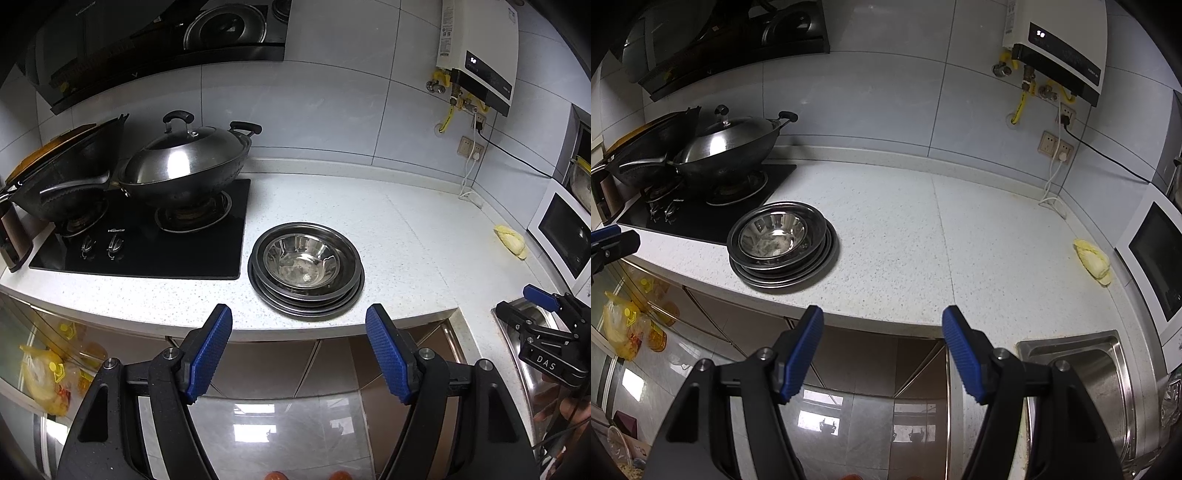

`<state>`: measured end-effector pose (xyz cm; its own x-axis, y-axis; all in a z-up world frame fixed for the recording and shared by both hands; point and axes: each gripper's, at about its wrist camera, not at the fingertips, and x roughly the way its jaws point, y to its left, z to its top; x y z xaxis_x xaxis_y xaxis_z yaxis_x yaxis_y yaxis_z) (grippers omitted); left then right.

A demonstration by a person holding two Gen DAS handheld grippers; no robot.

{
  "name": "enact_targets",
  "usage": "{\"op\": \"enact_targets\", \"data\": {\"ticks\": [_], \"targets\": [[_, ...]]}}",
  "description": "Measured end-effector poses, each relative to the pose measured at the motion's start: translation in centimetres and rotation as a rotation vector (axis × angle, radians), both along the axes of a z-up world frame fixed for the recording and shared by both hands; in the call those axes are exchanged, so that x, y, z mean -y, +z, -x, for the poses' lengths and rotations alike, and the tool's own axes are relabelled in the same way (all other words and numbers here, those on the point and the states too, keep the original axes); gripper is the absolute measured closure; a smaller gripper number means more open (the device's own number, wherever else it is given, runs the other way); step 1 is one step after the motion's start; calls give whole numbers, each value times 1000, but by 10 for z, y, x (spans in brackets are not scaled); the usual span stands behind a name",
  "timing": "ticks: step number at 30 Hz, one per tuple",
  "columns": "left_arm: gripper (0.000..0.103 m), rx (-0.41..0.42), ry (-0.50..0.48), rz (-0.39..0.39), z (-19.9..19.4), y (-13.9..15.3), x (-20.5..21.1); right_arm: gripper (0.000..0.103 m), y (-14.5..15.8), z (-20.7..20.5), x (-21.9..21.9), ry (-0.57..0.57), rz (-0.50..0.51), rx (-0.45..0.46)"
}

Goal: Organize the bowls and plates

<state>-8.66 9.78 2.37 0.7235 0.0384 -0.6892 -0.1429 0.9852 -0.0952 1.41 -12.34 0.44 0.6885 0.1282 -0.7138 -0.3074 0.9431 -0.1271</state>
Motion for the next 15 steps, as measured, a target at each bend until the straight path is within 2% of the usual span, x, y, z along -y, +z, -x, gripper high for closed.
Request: {"op": "enact_targets", "data": {"ticks": [15], "targets": [[34, -2, -3, -6, -3, 0, 3, 37, 0, -2, 4, -10, -2, -2]]}}
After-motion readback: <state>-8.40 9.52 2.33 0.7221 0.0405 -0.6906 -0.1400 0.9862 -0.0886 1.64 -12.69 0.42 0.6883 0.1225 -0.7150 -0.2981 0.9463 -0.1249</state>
